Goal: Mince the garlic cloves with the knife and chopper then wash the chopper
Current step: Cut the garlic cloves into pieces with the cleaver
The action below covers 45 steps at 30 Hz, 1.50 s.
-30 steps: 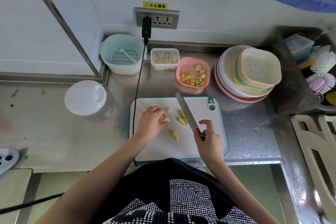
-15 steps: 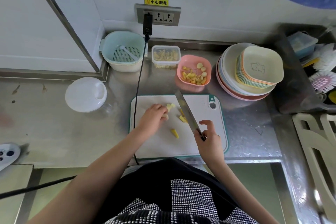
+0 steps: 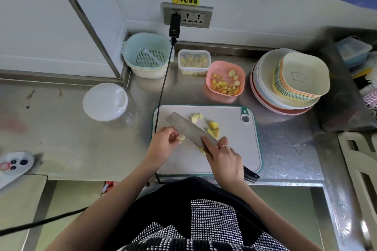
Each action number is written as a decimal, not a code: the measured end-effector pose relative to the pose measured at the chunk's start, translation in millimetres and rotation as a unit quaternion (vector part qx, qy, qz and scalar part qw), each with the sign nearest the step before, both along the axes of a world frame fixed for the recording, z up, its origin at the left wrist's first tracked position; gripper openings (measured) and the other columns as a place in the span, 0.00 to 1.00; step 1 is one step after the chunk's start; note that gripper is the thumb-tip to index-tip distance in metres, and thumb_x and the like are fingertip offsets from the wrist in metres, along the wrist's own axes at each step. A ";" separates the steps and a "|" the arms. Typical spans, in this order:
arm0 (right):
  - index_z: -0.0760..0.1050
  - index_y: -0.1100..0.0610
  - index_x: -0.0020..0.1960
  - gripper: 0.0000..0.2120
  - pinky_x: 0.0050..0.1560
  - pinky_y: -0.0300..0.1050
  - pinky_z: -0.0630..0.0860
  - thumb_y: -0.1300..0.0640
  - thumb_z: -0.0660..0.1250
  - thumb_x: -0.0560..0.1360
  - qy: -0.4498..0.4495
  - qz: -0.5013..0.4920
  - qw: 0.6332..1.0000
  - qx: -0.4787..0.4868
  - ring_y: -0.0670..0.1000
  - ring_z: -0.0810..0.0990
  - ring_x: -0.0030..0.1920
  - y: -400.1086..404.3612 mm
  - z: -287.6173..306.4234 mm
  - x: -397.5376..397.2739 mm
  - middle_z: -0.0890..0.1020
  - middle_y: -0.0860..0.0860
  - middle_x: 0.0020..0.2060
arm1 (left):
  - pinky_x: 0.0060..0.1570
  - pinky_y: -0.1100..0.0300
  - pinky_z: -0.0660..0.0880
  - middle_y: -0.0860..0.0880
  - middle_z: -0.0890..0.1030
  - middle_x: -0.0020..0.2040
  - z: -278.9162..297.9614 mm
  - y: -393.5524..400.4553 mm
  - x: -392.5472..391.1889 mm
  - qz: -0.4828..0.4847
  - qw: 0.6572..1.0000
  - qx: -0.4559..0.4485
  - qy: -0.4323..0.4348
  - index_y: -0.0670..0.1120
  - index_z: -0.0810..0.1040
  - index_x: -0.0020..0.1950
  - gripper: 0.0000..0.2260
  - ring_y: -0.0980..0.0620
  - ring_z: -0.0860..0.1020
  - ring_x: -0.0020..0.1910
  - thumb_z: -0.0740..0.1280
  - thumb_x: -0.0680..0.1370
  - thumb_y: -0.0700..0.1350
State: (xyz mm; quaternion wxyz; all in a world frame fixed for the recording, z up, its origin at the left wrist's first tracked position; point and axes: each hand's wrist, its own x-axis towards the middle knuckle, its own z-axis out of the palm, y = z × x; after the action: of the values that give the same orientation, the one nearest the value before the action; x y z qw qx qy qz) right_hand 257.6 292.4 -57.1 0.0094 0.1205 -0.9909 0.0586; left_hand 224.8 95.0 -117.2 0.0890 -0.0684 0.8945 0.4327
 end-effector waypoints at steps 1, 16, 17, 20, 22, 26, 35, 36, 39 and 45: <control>0.79 0.50 0.58 0.20 0.18 0.40 0.65 0.56 0.77 0.67 -0.005 0.000 1.000 -0.004 0.53 0.68 0.19 -0.4 -0.6 0.6 0.72 0.55 0.35 | 0.41 0.69 0.69 0.49 0.76 0.43 1.5 0.3 0.3 -0.003 1.000 0.001 -0.003 0.40 0.79 0.49 0.10 0.55 0.74 0.37 0.75 0.70 0.36; 0.72 0.52 0.62 0.12 0.23 0.41 0.71 0.54 0.56 0.82 -0.249 -0.229 0.849 -0.405 0.54 0.74 0.23 -10.3 5.7 -12.5 0.77 0.59 0.34 | 0.37 0.73 0.66 0.51 0.72 0.40 2.8 -1.3 4.1 -0.007 1.000 -0.011 0.010 0.44 0.72 0.43 0.10 0.61 0.70 0.34 0.73 0.72 0.38; 0.71 0.52 0.61 0.11 0.22 0.42 0.72 0.53 0.55 0.82 -0.247 -0.217 0.862 -0.384 0.55 0.74 0.24 -12.4 4.0 -13.7 0.77 0.58 0.33 | 0.37 0.73 0.66 0.52 0.71 0.41 3.0 -1.0 4.0 -0.013 1.000 -0.018 0.011 0.43 0.72 0.45 0.09 0.61 0.70 0.34 0.72 0.73 0.39; 0.70 0.54 0.57 0.09 0.28 0.53 0.76 0.53 0.54 0.82 -0.235 -0.167 0.903 -0.320 0.58 0.75 0.28 -20.5 2.5 -15.5 0.75 0.57 0.30 | 0.40 0.64 0.67 0.49 0.71 0.43 2.0 0.2 4.0 -0.037 0.998 -0.045 0.015 0.38 0.73 0.48 0.08 0.52 0.73 0.36 0.70 0.75 0.40; 0.69 0.56 0.56 0.09 0.31 0.52 0.71 0.53 0.54 0.82 -0.231 -0.131 0.920 -0.289 0.56 0.72 0.29 -27.2 2.7 -14.6 0.73 0.55 0.29 | 0.43 0.54 0.72 0.47 0.71 0.44 2.8 0.7 3.2 -0.045 0.997 -0.053 0.017 0.38 0.72 0.48 0.08 0.46 0.75 0.39 0.69 0.76 0.40; 0.68 0.56 0.56 0.09 0.31 0.46 0.63 0.54 0.52 0.83 -0.236 -0.098 0.930 -0.263 0.51 0.68 0.27 -34.5 2.2 -13.5 0.69 0.48 0.27 | 0.44 0.51 0.71 0.47 0.71 0.43 4.6 2.8 2.5 -0.049 0.996 -0.068 0.019 0.39 0.72 0.47 0.07 0.45 0.74 0.40 0.67 0.78 0.42; 0.65 0.57 0.56 0.08 0.33 0.49 0.69 0.54 0.51 0.83 -0.252 -0.080 0.940 -0.218 0.60 0.73 0.34 -40.7 -4.3 -14.8 0.76 0.57 0.35 | 0.47 0.51 0.70 0.41 0.73 0.46 1.8 3.4 3.1 -0.074 0.993 -0.088 0.013 0.36 0.75 0.49 0.06 0.41 0.75 0.45 0.65 0.78 0.39; 0.64 0.57 0.55 0.08 0.34 0.50 0.70 0.54 0.50 0.83 -0.256 -0.079 0.942 -0.202 0.61 0.74 0.34 -41.9 -6.0 -15.0 0.77 0.58 0.36 | 0.47 0.52 0.70 0.42 0.73 0.46 2.1 3.3 2.8 -0.076 0.993 -0.089 0.011 0.36 0.76 0.49 0.06 0.42 0.75 0.45 0.64 0.78 0.39; 0.61 0.56 0.57 0.07 0.33 0.48 0.68 0.54 0.49 0.83 -0.280 -0.076 0.949 -0.126 0.59 0.73 0.35 -45.5 -10.0 -13.9 0.77 0.58 0.39 | 0.46 0.56 0.67 0.46 0.69 0.44 4.9 3.2 2.6 -0.083 0.992 -0.094 0.004 0.37 0.74 0.49 0.05 0.44 0.73 0.45 0.63 0.79 0.38; 0.60 0.54 0.56 0.05 0.38 0.50 0.72 0.54 0.49 0.83 -0.320 -0.084 0.937 -0.111 0.59 0.75 0.39 -50.2 -8.6 -29.7 0.76 0.58 0.40 | 0.42 0.55 0.65 0.47 0.67 0.42 6.7 3.8 1.0 -0.083 0.993 -0.088 -0.002 0.39 0.72 0.44 0.07 0.45 0.70 0.40 0.64 0.79 0.41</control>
State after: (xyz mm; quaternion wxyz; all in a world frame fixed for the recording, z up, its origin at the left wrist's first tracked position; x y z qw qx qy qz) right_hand 227.9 242.2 -65.7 -0.2902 0.0096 -0.9351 0.2031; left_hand 225.8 98.8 -110.5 0.1203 -0.0021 0.9315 0.3433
